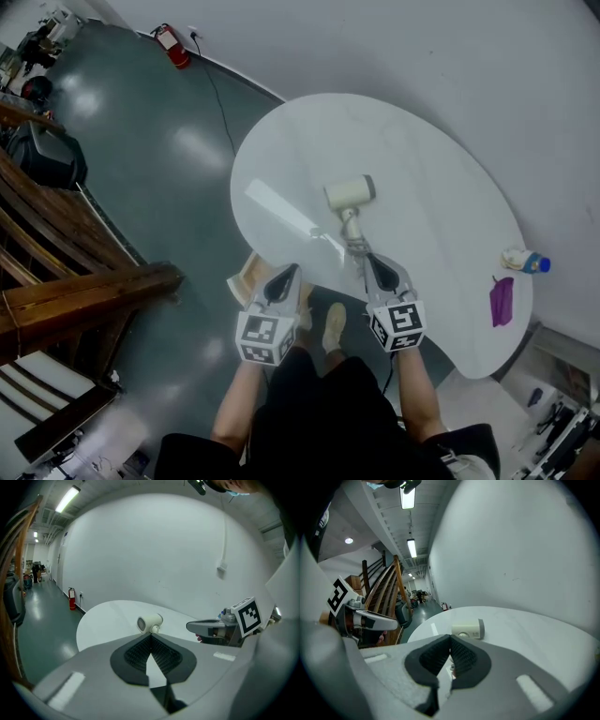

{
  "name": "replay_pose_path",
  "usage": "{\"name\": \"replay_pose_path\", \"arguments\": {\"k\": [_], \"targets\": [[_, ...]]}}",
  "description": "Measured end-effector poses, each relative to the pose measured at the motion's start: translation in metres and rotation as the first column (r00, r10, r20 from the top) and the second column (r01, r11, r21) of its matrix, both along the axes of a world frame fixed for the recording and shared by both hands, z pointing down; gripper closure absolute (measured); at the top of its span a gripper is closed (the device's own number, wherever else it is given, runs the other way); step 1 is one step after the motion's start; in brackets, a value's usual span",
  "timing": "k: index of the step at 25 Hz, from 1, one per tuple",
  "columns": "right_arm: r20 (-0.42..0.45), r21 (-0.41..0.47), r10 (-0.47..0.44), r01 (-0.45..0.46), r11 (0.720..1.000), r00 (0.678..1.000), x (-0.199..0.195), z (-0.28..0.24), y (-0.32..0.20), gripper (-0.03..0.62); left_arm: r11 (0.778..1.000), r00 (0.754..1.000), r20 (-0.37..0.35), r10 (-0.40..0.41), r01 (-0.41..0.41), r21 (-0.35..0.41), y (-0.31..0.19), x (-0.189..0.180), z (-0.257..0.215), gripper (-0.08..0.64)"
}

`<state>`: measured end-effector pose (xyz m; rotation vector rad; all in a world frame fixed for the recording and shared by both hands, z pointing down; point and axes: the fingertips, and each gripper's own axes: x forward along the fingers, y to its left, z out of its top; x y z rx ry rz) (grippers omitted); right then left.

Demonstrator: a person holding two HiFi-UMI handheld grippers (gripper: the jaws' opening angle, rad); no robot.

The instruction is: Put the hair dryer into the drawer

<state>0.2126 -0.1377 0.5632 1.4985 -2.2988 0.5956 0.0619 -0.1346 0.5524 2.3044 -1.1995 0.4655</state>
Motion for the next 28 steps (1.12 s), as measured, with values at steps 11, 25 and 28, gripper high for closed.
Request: {"name": "replay_pose_path", "arguments": {"k": [11,25,28], "targets": [[-0.009,-0.082,0.008,-0.008,0.997,1.000,-0.009,0.036,-0.038,0.556,1.000,1.000,-0.004,0.001,-0.002,-0.020,-0.005,-0.010,0.005,0.554],[-0.077,-0.256,-0.026,0.006,0.967,0.997,-0.017,0.098,-0.079,0.336,0.999,0.999,-0.022,-0.024,0.023,-0.040,-0.014,-0.031,0.011,0.554],[-0.079,-0.292,-0.031,0.006,0.956,0.996,-0.018,0.107,-0.085,0.333,0.998,0.999,-0.031,-0.028,0.027,-0.053,-0.015,-0.034,0.014,0.554]]}}
